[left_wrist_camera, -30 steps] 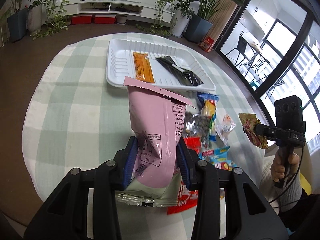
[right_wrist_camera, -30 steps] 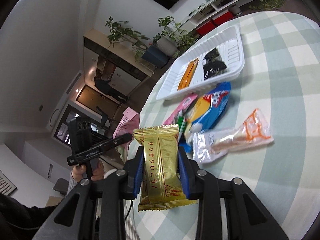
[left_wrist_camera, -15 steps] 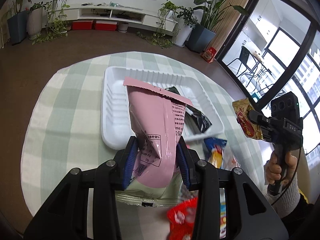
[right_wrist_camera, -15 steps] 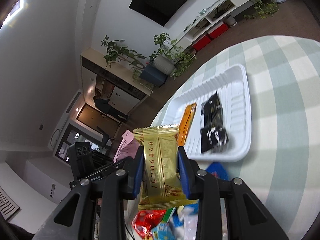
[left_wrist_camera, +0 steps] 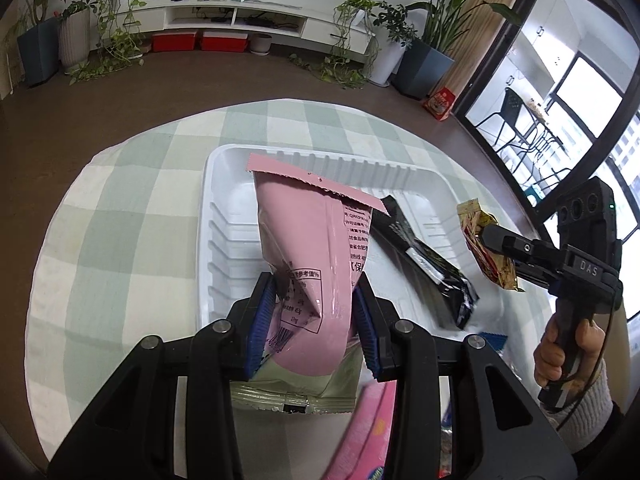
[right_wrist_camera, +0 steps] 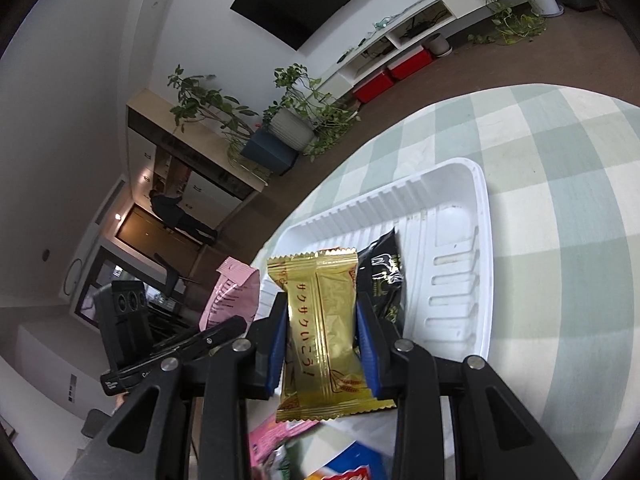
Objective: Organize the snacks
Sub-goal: 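Lift both packets into the white tray and release them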
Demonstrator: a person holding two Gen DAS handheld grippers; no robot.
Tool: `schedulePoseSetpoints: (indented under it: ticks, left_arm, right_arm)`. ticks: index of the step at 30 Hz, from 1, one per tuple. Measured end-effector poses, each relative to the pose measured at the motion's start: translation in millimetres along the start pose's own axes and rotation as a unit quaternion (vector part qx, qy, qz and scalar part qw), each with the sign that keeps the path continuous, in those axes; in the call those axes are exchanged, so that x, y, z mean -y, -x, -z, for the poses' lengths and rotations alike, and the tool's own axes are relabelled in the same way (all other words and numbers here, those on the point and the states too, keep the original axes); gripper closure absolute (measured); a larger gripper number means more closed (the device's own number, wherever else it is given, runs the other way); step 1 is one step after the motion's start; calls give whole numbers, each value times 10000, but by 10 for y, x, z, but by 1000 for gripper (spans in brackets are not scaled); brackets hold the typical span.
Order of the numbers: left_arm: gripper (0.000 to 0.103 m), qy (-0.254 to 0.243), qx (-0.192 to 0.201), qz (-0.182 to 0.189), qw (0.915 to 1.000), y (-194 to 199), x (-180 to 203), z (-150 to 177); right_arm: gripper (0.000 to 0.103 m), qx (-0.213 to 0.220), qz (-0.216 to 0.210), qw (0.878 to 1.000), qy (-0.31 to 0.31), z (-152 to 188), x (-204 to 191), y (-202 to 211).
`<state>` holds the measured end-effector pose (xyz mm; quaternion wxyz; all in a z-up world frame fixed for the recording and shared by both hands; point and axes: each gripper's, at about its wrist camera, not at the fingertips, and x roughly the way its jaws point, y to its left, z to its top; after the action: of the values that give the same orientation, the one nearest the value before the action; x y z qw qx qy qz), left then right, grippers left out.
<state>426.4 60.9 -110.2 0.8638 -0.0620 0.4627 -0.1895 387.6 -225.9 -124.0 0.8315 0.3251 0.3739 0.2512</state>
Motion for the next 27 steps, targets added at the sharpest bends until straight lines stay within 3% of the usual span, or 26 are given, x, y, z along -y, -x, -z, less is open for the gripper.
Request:
schedulePoseSetpoints:
  ticks: [5, 8, 9, 19, 27]
  left_arm:
    - [66, -131, -17, -160, 9998, -196, -20, -60]
    - [65, -106, -51, -289, 9995, -275, -41, -70]
    - [65, -107, -3, -310, 9995, -277, -50, -74]
    - [65, -47, 400, -365, 9985, 49, -67, -101]
    - [65, -191, 370, -251, 9988, 508, 169, 428]
  right_arm:
    - [64, -46, 384, 9988, 294, -11, -33, -86]
    - [44, -27, 552, 9977, 385, 9, -48, -81]
    - [42, 3, 593, 9973, 437, 20, -65, -61]
    - [42, 189, 748, 9907, 1124, 68, -408, 73]
    - [42, 140, 852, 9791, 1842, 315, -794, 240]
